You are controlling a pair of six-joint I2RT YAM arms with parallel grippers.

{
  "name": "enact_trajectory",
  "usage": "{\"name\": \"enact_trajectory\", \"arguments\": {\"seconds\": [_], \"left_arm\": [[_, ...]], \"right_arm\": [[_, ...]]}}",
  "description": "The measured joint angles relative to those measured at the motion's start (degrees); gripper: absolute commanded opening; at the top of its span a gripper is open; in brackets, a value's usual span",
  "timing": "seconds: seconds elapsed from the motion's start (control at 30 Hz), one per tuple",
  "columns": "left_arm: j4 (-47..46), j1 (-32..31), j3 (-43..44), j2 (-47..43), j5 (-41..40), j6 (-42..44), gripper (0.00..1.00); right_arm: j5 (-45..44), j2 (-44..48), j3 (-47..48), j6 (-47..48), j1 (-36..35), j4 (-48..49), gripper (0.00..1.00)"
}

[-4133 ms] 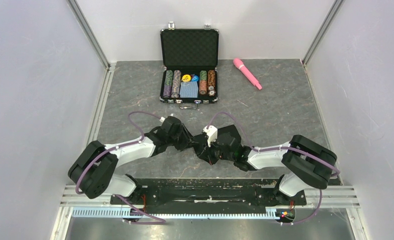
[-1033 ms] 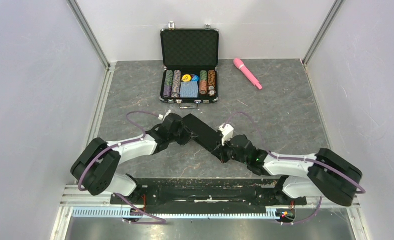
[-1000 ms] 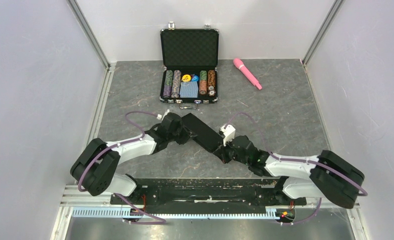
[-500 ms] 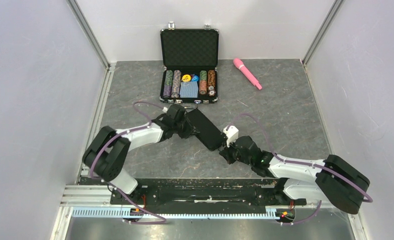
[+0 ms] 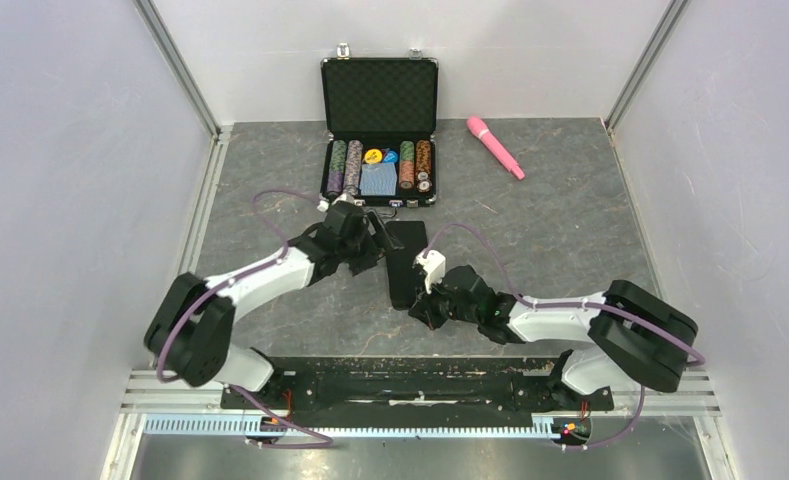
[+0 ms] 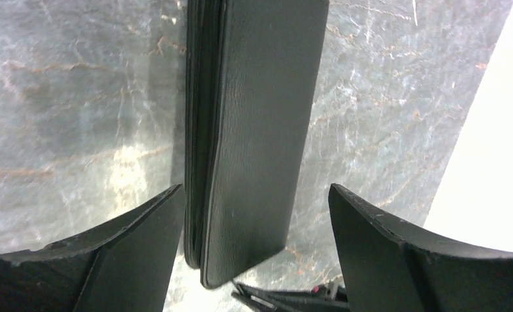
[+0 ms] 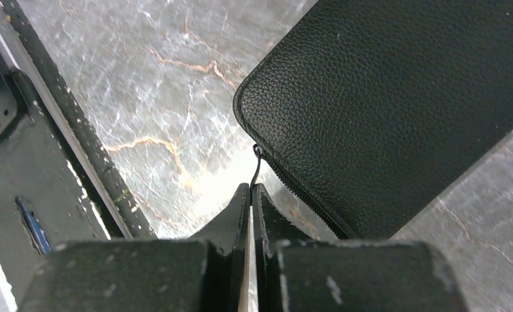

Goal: Sort the hair-cutting tools

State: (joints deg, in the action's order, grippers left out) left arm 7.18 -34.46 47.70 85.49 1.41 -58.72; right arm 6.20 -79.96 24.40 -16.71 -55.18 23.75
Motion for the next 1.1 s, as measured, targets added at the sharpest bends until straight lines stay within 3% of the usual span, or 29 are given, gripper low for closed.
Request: {"name": "enact_trajectory", "arguments": {"seconds": [0.17, 0.4, 0.47, 0.63, 0.73, 1.1], "left_arm": [[0.6, 0.0, -6.1, -8.2, 1.2, 0.3, 0.77], [0.2, -0.6, -13.8, -8.7, 6.9, 0.3, 0.62], [-0.6, -1.1, -13.9, -7.4, 8.2, 0.2, 0.52], [-4.1, -2.4, -13.9, -4.3, 10.0, -0.8, 0.17], [-4.7, -2.4, -13.9, -4.3, 10.7, -1.2, 0.02], [-5.2, -2.8, -13.0, -6.5, 11.2, -1.5, 0.02]], "right_arm": [[0.5, -4.1, 2.8, -1.7, 0.0, 2.0, 0.0], [1.4, -5.6, 3.7, -3.1, 0.0, 2.7, 0.0], [1.5, -5.7, 3.7, -3.3, 0.0, 2.7, 0.0], [1.5, -5.8, 3.7, -3.3, 0.0, 2.3, 0.0], [1.5, -5.7, 3.7, -3.2, 0.0, 1.7, 0.0], [-9.0, 8.3, -3.0, 1.1, 1.4, -7.2, 0.0]]}}
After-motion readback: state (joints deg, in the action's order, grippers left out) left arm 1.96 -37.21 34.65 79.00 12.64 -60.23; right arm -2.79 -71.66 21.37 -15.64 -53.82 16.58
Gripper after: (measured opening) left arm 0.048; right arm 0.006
